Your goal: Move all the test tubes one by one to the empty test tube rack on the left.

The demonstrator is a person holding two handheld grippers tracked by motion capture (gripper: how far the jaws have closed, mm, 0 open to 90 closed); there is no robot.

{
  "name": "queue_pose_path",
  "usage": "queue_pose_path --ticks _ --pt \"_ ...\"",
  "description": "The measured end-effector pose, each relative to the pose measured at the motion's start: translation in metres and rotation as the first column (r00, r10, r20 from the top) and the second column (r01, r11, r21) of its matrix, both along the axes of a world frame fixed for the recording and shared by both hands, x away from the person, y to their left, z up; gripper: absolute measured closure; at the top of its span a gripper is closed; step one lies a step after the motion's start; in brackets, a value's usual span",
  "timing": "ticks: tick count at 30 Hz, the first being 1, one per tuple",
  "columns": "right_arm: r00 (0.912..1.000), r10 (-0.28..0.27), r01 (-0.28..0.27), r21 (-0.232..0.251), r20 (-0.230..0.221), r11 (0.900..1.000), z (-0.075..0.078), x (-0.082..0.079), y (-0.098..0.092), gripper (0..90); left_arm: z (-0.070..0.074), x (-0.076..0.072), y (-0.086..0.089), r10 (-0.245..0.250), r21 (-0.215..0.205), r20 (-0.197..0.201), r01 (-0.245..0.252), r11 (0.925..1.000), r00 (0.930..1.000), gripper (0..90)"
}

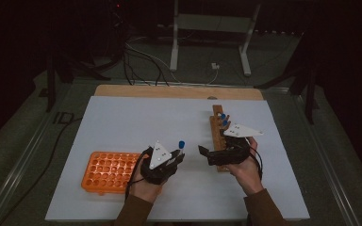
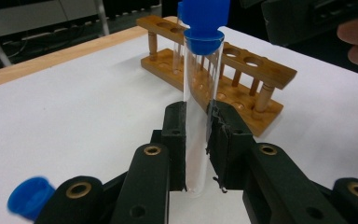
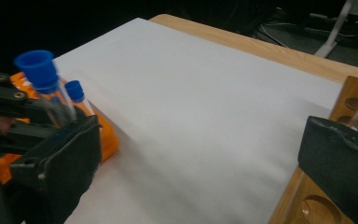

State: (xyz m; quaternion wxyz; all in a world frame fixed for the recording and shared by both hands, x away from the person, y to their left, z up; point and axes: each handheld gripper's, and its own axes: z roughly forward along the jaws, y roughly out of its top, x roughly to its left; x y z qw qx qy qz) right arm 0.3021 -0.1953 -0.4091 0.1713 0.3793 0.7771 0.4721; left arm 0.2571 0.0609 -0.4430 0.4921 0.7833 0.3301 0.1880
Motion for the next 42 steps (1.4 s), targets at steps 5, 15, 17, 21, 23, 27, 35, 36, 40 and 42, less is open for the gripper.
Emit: queue_pose_path --ticks 5,15,17,21,23,27,35,36,40,42 --pt "1.0000 -0.009 0.009 -0.002 0.004 1.000 0.000 0.000 -0.004 0.1 -0.003 -0.002 0.013 -0.012 -0.005 -0.006 0.012 0.9999 0.9999 77.1" --pt "0.9999 -0.012 0.012 -0.006 0.001 1.000 -0.003 0.000 -0.007 0.1 -0.010 -0.008 0.036 -0.002 -0.003 -0.020 0.002 1.0000 0.9998 77.2" --pt "1.0000 -0.007 0.007 -0.002 -0.002 1.000 -0.003 0.000 -0.007 0.1 -0.011 -0.008 0.040 0.003 -0.001 -0.021 -0.003 1.0000 0.9998 77.1" --pt "1.0000 -0.004 0.004 0.003 -0.004 1.000 -0.003 0.000 -0.006 0.1 -0.013 -0.010 0.047 0.012 0.006 -0.021 -0.012 0.9999 0.9997 77.2" --pt "1.0000 -0.002 0.002 0.000 -0.003 1.000 -0.003 -0.001 -0.006 0.1 -0.013 -0.011 0.050 0.017 0.007 -0.018 -0.017 0.9998 0.9997 77.1" --pt "1.0000 -0.006 0.006 0.004 -0.005 1.000 -0.003 -0.001 -0.007 0.1 -0.015 -0.014 0.055 0.024 0.010 -0.015 -0.024 0.9997 0.9996 77.1" --pt "1.0000 -0.009 0.009 0.005 -0.003 1.000 -0.003 -0.002 -0.010 0.1 -0.025 -0.017 0.061 0.040 0.039 -0.045 -0.039 0.9985 0.9982 77.0" --pt "1.0000 -0.009 0.009 0.005 -0.003 1.000 -0.003 -0.002 -0.010 0.1 -0.026 -0.017 0.061 0.042 0.054 -0.049 -0.039 0.9978 0.9979 77.0" --pt "1.0000 -0.006 0.006 0.006 -0.006 1.000 -0.005 -0.002 -0.010 0.1 -0.032 -0.017 0.060 0.052 0.107 -0.073 -0.044 0.9933 0.9960 77.1" --pt "1.0000 -0.005 0.005 0.007 -0.007 1.000 -0.005 -0.002 -0.010 0.1 -0.035 -0.016 0.058 0.054 0.128 -0.082 -0.043 0.9909 0.9952 77.1"
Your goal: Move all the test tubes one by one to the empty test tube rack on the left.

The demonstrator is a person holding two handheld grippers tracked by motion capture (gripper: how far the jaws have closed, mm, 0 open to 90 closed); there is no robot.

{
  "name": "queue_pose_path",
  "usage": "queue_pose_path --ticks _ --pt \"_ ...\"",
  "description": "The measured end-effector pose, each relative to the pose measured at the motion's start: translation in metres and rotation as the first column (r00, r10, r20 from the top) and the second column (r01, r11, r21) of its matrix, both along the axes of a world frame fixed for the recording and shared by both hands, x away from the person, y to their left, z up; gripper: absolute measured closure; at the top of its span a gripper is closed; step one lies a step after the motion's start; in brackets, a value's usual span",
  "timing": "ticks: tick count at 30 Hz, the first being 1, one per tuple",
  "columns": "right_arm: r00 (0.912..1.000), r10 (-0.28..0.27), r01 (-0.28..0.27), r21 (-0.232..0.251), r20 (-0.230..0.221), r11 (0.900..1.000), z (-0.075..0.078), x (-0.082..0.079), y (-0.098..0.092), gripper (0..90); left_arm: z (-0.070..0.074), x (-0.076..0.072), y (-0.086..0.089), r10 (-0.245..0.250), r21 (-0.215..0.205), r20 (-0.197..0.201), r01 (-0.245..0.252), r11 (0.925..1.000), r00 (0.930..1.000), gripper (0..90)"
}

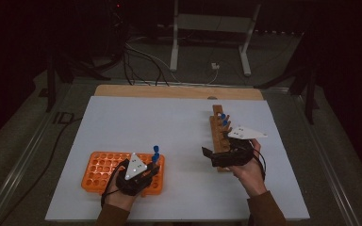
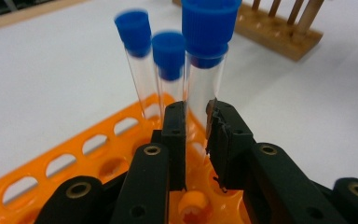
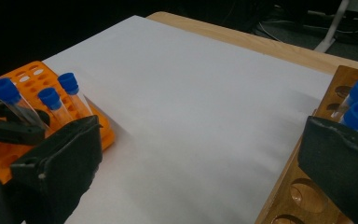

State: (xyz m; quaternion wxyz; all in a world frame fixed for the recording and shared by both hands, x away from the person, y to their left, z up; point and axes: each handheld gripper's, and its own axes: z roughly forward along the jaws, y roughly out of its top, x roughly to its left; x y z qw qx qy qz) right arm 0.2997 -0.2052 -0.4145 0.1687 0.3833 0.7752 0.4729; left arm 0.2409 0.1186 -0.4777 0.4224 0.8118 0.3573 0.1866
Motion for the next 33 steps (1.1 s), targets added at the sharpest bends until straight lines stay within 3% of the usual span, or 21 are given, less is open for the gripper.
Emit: queue_pose_path --ticks 7,22,33 --pt "1.0000 0.001 -0.001 0.003 -0.006 1.000 -0.0021 -0.0008 -0.0015 0.2 -0.0037 -0.0001 -0.0102 -0.004 0.108 -0.008 0.005 0.9941 1.0000 77.6" --pt "0.9999 0.004 -0.004 0.002 -0.012 1.000 -0.0038 -0.0004 -0.0008 0.2 -0.0046 0.0027 -0.0055 0.012 0.049 -0.050 -0.010 0.9987 0.9987 75.9" --pt "0.9999 -0.003 0.003 0.000 -0.010 1.000 -0.0029 0.0011 -0.0027 0.2 -0.0011 -0.0003 -0.0035 0.008 0.037 -0.048 -0.006 0.9993 0.9988 60.2"
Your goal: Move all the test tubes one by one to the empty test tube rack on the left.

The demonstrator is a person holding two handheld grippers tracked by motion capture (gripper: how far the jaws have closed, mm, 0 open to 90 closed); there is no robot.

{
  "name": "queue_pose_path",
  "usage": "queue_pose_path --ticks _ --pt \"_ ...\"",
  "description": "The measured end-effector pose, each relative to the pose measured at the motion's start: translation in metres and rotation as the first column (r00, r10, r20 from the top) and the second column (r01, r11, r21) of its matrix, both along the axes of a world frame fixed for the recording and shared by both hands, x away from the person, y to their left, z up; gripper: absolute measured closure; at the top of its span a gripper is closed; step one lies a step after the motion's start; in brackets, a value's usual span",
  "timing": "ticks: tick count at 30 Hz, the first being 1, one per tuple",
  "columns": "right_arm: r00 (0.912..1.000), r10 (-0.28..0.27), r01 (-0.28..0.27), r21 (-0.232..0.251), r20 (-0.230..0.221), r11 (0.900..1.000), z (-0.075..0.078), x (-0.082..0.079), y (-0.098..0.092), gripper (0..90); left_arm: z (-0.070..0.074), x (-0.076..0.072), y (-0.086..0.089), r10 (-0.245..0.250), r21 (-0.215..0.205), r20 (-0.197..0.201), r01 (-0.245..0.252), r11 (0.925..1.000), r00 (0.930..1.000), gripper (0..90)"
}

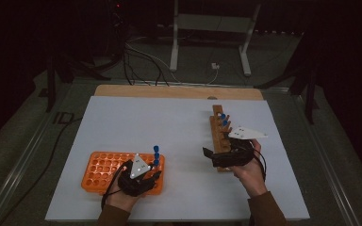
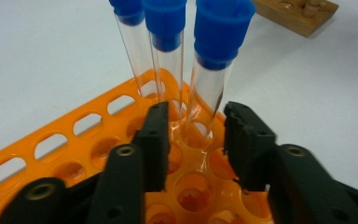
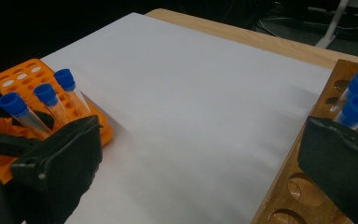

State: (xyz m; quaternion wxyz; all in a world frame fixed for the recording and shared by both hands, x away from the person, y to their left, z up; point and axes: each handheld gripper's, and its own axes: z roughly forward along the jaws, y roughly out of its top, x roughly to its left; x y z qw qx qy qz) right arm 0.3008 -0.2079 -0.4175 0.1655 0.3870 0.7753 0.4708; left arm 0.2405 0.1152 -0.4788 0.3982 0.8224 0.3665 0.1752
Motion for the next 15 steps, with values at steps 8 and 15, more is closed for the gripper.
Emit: queue_pose_path --ticks 8,15 --pt "0.9998 -0.019 0.019 -0.012 0.009 1.000 0.001 0.003 -0.004 0.2 0.007 -0.004 0.009 0.007 -0.055 0.035 -0.005 0.9985 0.9994 47.5" --pt "0.9986 -0.051 0.052 -0.028 0.011 0.998 -0.001 0.011 -0.008 0.2 0.014 -0.001 0.020 0.055 -0.131 0.076 -0.045 0.9904 0.9956 25.2"
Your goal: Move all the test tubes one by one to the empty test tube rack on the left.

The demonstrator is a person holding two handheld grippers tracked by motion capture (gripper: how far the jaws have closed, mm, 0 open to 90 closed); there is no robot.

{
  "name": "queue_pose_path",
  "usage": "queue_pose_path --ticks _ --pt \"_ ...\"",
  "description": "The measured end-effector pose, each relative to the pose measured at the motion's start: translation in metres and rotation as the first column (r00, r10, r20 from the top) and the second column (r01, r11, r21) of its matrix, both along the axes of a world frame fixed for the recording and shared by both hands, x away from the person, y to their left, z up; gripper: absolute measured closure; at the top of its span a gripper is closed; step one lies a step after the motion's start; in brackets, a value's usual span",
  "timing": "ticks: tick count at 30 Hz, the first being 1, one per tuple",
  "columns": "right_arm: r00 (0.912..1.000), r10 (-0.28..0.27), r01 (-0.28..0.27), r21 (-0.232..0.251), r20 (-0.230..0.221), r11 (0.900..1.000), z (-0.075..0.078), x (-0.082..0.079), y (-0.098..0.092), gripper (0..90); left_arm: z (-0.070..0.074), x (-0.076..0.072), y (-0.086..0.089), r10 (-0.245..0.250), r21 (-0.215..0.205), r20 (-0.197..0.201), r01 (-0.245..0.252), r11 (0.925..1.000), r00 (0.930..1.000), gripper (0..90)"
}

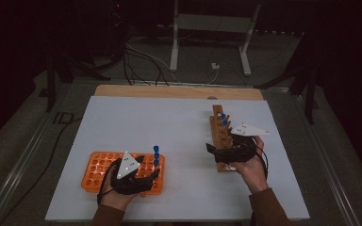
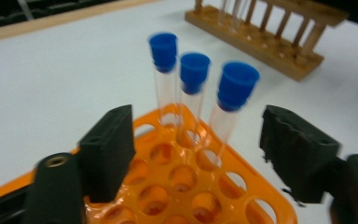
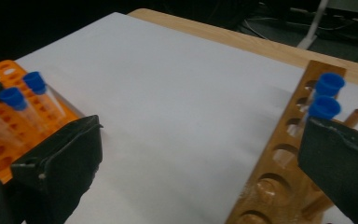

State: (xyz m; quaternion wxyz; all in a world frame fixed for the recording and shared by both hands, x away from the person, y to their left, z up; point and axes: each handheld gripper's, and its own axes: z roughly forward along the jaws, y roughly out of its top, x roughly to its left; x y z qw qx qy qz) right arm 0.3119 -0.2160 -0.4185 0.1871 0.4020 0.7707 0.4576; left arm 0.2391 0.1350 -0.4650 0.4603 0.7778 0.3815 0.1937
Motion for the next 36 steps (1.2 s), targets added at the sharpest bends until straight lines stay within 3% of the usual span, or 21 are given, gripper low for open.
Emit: queue_pose_path --ticks 13,20,29,36 --pt "0.9979 -0.065 0.065 0.001 -0.009 0.998 -0.003 0.017 -0.013 0.2 0.004 0.005 0.011 0.019 -0.091 0.008 -0.019 0.9957 0.9998 2.0" --pt "0.9948 -0.100 0.100 0.004 -0.016 0.995 -0.006 0.028 -0.020 0.2 0.005 0.004 0.013 0.027 -0.113 0.025 -0.024 0.9933 0.9993 0.4" --pt "0.9841 -0.176 0.175 -0.023 -0.029 0.984 -0.013 0.048 -0.033 3.8 0.004 0.004 0.017 0.050 -0.124 0.023 -0.046 0.9912 0.9985 0.5" --pt "0.9841 -0.172 0.170 -0.039 -0.044 0.985 -0.020 0.057 -0.034 12.3 0.004 0.004 0.017 0.053 -0.129 0.023 -0.050 0.9904 0.9983 0.4"
